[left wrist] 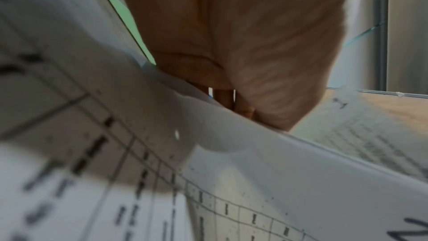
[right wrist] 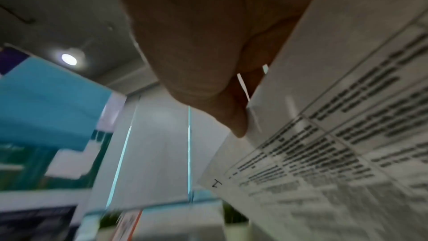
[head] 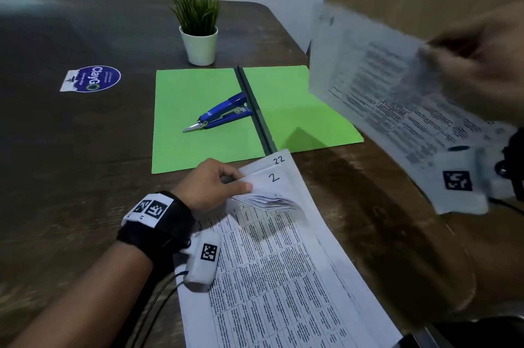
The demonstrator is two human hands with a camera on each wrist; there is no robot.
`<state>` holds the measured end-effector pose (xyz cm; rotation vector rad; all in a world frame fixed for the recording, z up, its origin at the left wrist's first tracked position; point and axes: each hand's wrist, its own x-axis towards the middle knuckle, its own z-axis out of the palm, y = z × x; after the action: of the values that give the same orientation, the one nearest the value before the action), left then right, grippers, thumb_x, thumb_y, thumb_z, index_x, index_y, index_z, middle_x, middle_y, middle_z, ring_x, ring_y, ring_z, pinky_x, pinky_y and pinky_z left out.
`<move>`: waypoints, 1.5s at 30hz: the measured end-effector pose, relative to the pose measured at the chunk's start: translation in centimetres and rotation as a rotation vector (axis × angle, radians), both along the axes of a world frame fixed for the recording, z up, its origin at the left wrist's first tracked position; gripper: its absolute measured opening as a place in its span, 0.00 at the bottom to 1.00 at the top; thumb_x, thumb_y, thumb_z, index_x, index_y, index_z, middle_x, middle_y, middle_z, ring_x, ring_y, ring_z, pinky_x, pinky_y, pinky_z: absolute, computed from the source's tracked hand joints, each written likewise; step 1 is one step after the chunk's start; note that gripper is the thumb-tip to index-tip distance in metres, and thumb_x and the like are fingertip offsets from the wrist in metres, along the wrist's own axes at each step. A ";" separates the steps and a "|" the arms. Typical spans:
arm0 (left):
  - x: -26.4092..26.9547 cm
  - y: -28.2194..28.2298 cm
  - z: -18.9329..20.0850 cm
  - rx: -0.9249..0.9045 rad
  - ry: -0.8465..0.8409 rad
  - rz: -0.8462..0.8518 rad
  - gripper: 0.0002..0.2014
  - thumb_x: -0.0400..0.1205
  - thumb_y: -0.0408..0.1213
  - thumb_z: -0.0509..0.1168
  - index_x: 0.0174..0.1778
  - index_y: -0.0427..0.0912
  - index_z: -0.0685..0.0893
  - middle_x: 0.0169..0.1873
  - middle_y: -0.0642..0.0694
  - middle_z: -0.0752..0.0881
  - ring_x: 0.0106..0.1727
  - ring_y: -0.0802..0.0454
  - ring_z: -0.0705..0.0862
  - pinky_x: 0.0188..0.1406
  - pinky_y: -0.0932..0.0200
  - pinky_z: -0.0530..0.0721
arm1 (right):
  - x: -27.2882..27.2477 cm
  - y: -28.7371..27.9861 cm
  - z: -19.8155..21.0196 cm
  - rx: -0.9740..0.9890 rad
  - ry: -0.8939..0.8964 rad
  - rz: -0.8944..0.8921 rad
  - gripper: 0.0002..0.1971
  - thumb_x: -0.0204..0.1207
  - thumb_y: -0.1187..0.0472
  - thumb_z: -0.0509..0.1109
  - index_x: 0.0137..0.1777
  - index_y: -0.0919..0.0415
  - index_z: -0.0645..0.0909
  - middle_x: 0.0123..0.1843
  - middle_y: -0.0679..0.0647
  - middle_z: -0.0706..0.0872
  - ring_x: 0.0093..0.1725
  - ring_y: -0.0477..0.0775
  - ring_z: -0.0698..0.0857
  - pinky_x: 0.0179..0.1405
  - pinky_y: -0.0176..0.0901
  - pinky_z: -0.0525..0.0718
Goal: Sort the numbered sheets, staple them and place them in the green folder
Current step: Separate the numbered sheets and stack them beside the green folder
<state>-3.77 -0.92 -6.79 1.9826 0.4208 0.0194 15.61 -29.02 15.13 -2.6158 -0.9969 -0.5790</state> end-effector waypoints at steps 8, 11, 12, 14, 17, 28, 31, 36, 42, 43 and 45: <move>0.0 0.1 -0.2 -0.006 -0.003 -0.003 0.06 0.76 0.44 0.79 0.38 0.46 0.95 0.40 0.48 0.94 0.45 0.48 0.91 0.58 0.42 0.87 | -4.6 7.9 -13.6 -0.577 0.216 -0.030 0.09 0.77 0.59 0.63 0.48 0.59 0.84 0.49 0.61 0.88 0.48 0.67 0.86 0.38 0.44 0.72; 0.1 0.2 -0.2 0.011 0.001 -0.016 0.07 0.76 0.45 0.79 0.38 0.46 0.95 0.41 0.46 0.94 0.43 0.51 0.89 0.59 0.43 0.86 | -4.8 9.2 -15.2 -0.647 0.314 -0.009 0.03 0.77 0.61 0.63 0.47 0.58 0.78 0.55 0.62 0.86 0.54 0.67 0.85 0.44 0.46 0.74; 0.1 0.2 -0.2 0.011 0.003 -0.018 0.06 0.77 0.44 0.79 0.39 0.46 0.95 0.40 0.47 0.94 0.43 0.53 0.89 0.59 0.44 0.86 | -4.8 9.5 -15.3 -0.646 0.336 -0.005 0.02 0.77 0.61 0.63 0.46 0.58 0.76 0.55 0.63 0.85 0.54 0.67 0.84 0.45 0.47 0.75; 0.1 0.1 -0.2 0.001 0.011 -0.015 0.06 0.77 0.43 0.79 0.39 0.45 0.95 0.40 0.50 0.95 0.44 0.53 0.91 0.59 0.47 0.87 | -4.8 10.1 -15.3 -0.626 0.361 -0.005 0.05 0.77 0.61 0.63 0.41 0.59 0.72 0.51 0.62 0.83 0.49 0.65 0.81 0.45 0.46 0.74; 0.1 0.2 -0.2 0.002 0.016 -0.015 0.06 0.77 0.42 0.78 0.40 0.44 0.95 0.40 0.52 0.94 0.48 0.47 0.92 0.59 0.46 0.88 | -4.9 10.9 -15.2 -0.589 0.394 0.020 0.15 0.76 0.60 0.64 0.31 0.58 0.63 0.34 0.55 0.71 0.42 0.63 0.75 0.41 0.45 0.72; 0.1 0.3 -0.3 -0.010 0.026 -0.024 0.06 0.78 0.44 0.78 0.41 0.46 0.95 0.43 0.54 0.94 0.50 0.51 0.91 0.63 0.46 0.87 | -1.7 10.1 -16.7 -0.220 0.488 -0.039 0.15 0.78 0.48 0.70 0.37 0.58 0.85 0.38 0.55 0.87 0.43 0.61 0.85 0.40 0.45 0.81; 0.2 0.4 -0.5 -0.019 0.029 -0.020 0.06 0.78 0.44 0.77 0.42 0.45 0.95 0.45 0.51 0.94 0.52 0.49 0.91 0.65 0.44 0.86 | -4.3 8.2 -16.8 0.203 0.647 0.131 0.19 0.79 0.49 0.73 0.30 0.60 0.83 0.26 0.50 0.85 0.30 0.51 0.83 0.35 0.44 0.79; 0.4 0.3 -0.5 0.010 0.047 -0.048 0.06 0.78 0.41 0.77 0.47 0.45 0.94 0.47 0.54 0.94 0.53 0.53 0.91 0.65 0.46 0.86 | -6.5 6.0 -20.0 0.333 0.967 0.218 0.11 0.70 0.51 0.83 0.39 0.57 0.88 0.34 0.55 0.90 0.34 0.52 0.87 0.40 0.49 0.88; 0.3 0.3 -0.6 -0.020 0.054 -0.037 0.06 0.77 0.38 0.79 0.48 0.47 0.94 0.46 0.56 0.94 0.51 0.53 0.92 0.64 0.46 0.88 | -6.6 6.1 -22.1 0.356 0.993 0.238 0.12 0.68 0.62 0.85 0.32 0.63 0.84 0.27 0.49 0.82 0.28 0.46 0.77 0.33 0.45 0.80; 0.3 0.3 -0.6 -0.023 0.049 -0.039 0.06 0.76 0.37 0.79 0.49 0.47 0.94 0.46 0.56 0.94 0.51 0.54 0.92 0.64 0.47 0.88 | -6.6 6.1 -22.1 0.375 0.980 0.235 0.12 0.68 0.62 0.84 0.32 0.64 0.84 0.27 0.50 0.82 0.27 0.47 0.77 0.33 0.46 0.81; 0.3 0.3 -0.5 -0.021 0.043 -0.042 0.06 0.76 0.38 0.79 0.49 0.47 0.94 0.46 0.57 0.94 0.50 0.56 0.92 0.64 0.49 0.87 | -6.5 6.1 -22.0 0.386 0.948 0.229 0.11 0.69 0.63 0.84 0.31 0.64 0.85 0.26 0.50 0.82 0.27 0.47 0.78 0.32 0.46 0.82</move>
<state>-3.45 -0.58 -7.24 1.9738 0.4053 -0.0537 9.08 -22.96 -6.91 -1.9909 -0.7288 0.4617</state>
